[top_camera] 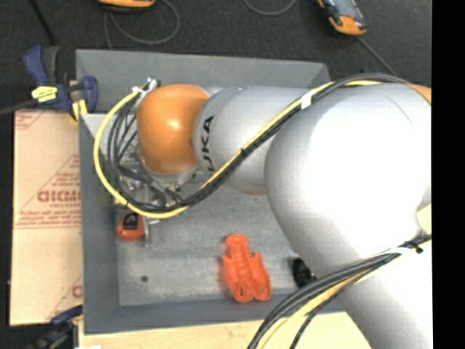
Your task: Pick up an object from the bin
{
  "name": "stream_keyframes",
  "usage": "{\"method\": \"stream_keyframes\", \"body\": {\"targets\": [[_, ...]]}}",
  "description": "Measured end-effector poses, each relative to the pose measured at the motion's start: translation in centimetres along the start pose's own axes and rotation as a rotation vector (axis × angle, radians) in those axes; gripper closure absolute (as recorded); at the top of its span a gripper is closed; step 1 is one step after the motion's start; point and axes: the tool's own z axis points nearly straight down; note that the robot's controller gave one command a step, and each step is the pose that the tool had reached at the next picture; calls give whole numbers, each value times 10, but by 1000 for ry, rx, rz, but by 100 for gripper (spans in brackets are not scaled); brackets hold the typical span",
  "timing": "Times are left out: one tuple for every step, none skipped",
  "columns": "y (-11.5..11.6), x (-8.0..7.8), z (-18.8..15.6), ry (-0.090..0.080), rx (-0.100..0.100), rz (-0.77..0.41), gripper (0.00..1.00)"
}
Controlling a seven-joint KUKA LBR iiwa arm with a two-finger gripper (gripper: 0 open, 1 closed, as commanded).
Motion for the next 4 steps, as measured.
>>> {"method": "stream_keyframes", "body": {"targets": [[9, 6, -4, -5, 10, -37, 100], [9, 6, -4, -5, 10, -36, 100], [8, 7, -8, -1, 10, -35, 100], [7, 6, -14, 2, 8, -33, 100]]}}
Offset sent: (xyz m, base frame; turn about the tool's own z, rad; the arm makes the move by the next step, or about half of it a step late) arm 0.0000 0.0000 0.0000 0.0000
